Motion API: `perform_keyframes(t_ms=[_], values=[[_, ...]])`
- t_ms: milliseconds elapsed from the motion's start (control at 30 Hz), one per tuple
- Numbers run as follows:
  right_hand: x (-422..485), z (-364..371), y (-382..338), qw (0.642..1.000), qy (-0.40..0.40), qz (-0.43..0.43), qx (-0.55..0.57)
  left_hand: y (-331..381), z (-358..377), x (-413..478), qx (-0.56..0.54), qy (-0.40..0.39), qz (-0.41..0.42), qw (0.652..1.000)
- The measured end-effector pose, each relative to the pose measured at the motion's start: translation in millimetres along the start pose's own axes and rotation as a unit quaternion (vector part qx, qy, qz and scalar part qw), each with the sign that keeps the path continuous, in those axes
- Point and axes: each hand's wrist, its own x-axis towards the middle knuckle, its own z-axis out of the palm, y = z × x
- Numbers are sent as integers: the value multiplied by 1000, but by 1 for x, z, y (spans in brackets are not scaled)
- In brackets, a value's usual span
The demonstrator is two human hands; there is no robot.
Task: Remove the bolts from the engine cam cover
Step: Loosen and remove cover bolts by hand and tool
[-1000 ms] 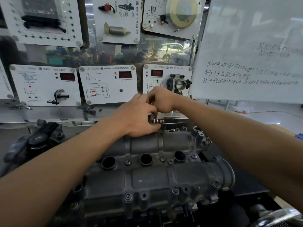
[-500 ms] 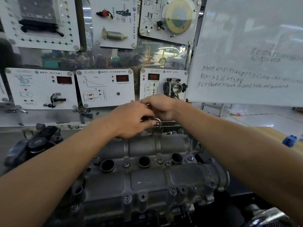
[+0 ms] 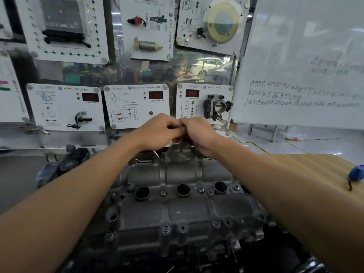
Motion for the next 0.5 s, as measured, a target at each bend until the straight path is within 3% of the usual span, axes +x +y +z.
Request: perform_keyframes(t_ms=[100,200,300,500], values=[[-2,-3,1,999,-32,-1,38,-14,-21,5,-31,-25,-123,992],[-4,-4,5,995,-31,6,92,-30,-18,1,83,-146,-237,957],[-7,-3,8,995,-32,-14,94,-31,-11,-1,186,-193,-233,935],[-13,1,5,999,-20,-38,30,-21,-14,1,194,-189,-216,938]])
